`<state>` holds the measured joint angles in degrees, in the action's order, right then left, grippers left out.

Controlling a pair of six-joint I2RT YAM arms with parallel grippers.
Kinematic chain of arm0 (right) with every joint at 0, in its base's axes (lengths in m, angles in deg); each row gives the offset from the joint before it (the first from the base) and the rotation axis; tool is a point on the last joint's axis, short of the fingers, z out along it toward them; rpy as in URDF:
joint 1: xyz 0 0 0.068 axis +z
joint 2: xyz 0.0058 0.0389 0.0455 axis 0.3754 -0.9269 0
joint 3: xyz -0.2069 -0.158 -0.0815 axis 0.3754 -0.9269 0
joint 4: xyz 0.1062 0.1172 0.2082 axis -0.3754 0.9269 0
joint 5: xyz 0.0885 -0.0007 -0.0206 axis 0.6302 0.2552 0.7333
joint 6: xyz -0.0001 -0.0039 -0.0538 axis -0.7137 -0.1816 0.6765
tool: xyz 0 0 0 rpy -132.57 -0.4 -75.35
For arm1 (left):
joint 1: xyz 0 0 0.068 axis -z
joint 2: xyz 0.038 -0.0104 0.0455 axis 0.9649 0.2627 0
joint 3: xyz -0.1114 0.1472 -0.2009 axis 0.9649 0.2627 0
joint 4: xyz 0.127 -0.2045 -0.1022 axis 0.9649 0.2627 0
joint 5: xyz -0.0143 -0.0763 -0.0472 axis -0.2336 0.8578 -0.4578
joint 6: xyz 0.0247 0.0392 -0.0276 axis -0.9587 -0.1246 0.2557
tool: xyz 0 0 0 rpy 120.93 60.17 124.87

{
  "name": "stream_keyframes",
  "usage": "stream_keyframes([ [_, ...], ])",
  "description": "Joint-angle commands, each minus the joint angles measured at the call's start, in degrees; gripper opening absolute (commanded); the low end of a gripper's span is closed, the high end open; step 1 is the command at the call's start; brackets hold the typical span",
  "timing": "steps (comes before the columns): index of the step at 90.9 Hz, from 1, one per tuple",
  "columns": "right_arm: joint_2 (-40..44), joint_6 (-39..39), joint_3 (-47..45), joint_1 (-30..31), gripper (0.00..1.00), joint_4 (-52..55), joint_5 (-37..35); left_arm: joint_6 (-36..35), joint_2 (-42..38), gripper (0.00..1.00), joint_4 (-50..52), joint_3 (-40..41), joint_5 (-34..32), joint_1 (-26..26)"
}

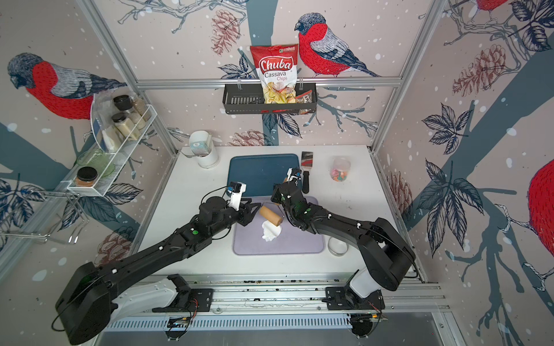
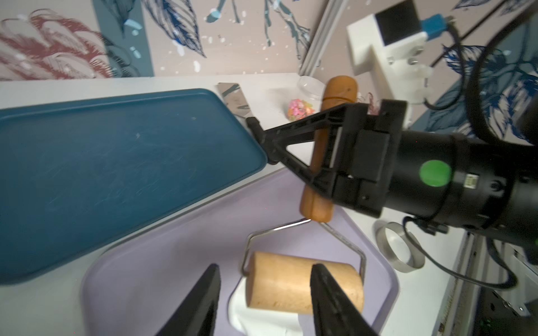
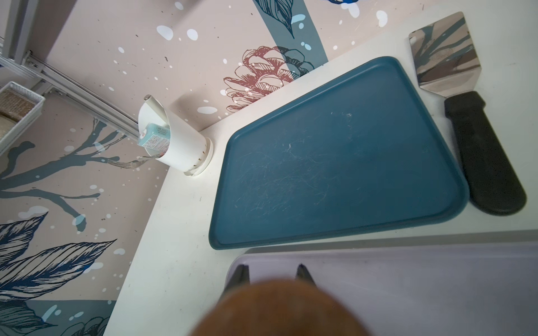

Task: Roll out the dumpling wrappers from the dough
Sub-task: Adjust the rolling pin.

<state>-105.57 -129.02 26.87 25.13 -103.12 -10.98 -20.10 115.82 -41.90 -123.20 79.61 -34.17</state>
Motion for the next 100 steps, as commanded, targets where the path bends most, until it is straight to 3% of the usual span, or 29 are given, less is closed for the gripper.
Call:
stream_keyframes([
  [1,1.2,1.4,0.4,0.9,0.00,-2.7,2.0,-5.2,2.8,0.52,-5.1,-2.3,7.3,0.4],
  [40,4.4,0.5,-0.3,1.7,0.00,-3.3,3.4,-8.2,11.3,0.52,-3.4,-8.1,10.6,1.9],
  [54,4.8,1.2,-1.0,1.8,0.00,-4.4,4.8,-9.6,14.5,0.49,-1.5,-11.3,8.5,2.5],
  [70,6.2,2.8,-2.0,1.3,0.00,-4.4,6.4,-12.0,17.8,0.37,2.5,-15.0,7.7,2.5],
  [81,7.2,3.2,-3.3,0.3,0.00,-5.1,8.7,-12.4,18.4,0.18,1.8,-15.1,8.2,2.5],
  [91,7.8,4.2,-3.4,-0.1,0.00,-4.6,9.9,-12.7,19.2,0.08,1.9,-15.7,7.8,2.5],
  [100,8.4,4.5,-3.4,-0.9,0.11,-3.9,11.2,-13.4,19.5,0.04,2.9,-16.6,7.5,2.5],
])
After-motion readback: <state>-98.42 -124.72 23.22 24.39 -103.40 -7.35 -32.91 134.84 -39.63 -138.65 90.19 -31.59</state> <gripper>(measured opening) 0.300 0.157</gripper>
